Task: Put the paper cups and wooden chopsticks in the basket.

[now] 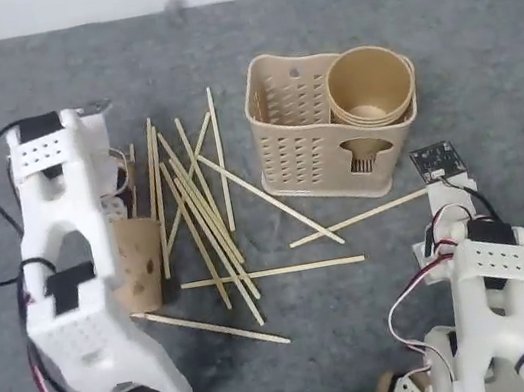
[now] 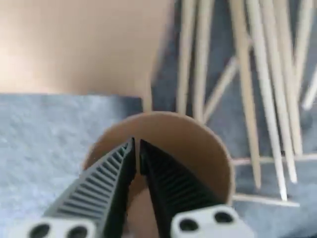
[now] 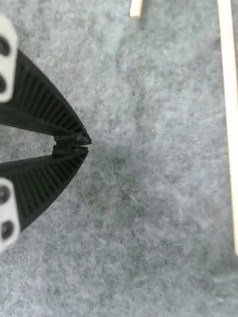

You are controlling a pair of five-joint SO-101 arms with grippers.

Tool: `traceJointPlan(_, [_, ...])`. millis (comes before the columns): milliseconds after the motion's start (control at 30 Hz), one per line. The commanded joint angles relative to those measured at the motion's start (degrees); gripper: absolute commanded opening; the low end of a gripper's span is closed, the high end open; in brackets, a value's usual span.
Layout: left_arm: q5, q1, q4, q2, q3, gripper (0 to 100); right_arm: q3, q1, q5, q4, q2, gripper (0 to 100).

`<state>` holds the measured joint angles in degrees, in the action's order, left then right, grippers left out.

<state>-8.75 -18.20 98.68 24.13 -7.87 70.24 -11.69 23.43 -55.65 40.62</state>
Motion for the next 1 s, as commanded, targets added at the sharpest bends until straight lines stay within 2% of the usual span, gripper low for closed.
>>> traceJointPlan(0, [-1.14,0.79,2.02,-8.70,5.41,1,-0.26,0.75,0.70,0.40,1.71,0.8])
traceJointPlan(167, [-9.05,0.35,2.02,-13.80,14.81,1,-0.26,0.75,0.79,0.40,1.71,0.8])
traceJointPlan(533, [-20.13,-0.35,2.02,-25.32,29.41,1,-0.26,0.75,0.88,0.40,1.71,0.8])
traceJointPlan(967, [-36.40,-13.36,2.02,-39.21,42.51,1,-0.44,0.75,0.88,0.40,1.71,0.8])
